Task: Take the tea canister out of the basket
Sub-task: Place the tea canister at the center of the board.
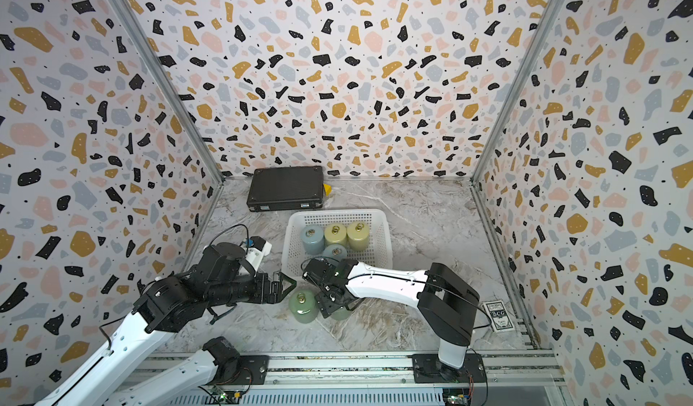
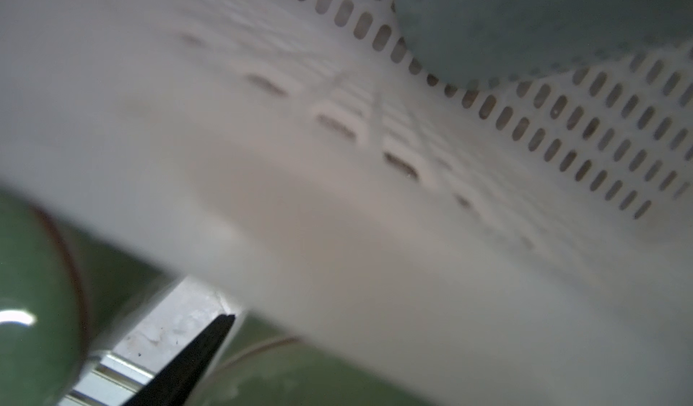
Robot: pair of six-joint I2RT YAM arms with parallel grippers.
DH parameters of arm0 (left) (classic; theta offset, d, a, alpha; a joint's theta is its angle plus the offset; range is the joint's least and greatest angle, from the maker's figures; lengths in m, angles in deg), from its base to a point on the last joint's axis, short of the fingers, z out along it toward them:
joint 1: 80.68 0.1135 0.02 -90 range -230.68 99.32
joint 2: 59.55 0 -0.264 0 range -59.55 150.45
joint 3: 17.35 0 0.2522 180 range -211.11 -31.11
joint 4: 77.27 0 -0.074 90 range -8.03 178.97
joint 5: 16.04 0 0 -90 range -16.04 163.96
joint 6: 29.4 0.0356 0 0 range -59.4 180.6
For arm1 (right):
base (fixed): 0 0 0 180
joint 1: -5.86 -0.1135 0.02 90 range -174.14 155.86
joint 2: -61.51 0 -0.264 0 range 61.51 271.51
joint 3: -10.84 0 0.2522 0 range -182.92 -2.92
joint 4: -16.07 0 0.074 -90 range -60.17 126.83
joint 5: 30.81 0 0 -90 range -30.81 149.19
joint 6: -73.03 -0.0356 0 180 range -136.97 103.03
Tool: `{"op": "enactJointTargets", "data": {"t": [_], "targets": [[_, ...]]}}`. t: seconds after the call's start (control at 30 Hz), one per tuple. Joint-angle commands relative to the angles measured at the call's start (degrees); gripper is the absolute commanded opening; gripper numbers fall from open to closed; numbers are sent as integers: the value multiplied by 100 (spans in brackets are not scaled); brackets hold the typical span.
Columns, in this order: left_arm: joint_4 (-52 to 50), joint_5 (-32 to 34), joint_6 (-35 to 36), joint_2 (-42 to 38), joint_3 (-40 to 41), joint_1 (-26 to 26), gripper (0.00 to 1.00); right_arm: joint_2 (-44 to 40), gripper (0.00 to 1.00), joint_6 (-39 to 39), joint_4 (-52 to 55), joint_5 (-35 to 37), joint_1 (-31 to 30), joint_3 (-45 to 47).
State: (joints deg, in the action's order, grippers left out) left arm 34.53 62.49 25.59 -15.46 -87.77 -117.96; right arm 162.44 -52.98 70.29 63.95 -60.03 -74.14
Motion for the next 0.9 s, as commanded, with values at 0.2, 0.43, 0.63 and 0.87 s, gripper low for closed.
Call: {"op": "enactJointTargets", "data": {"t": [0.2,0.43,0.63,0.87], "targets": [[46,38,-24,-34,59,32,100,8,82,-10,-111,31,-3,-71],[84,19,11,2,77,28,100,28,89,2,-25,95,-3,-124],[101,-13,71,29,68,28,100,-104,97,33,196,173,-1,-273],[142,-132,143,64,50,28,100,-537,100,137,541,287,-3,-405]]}}
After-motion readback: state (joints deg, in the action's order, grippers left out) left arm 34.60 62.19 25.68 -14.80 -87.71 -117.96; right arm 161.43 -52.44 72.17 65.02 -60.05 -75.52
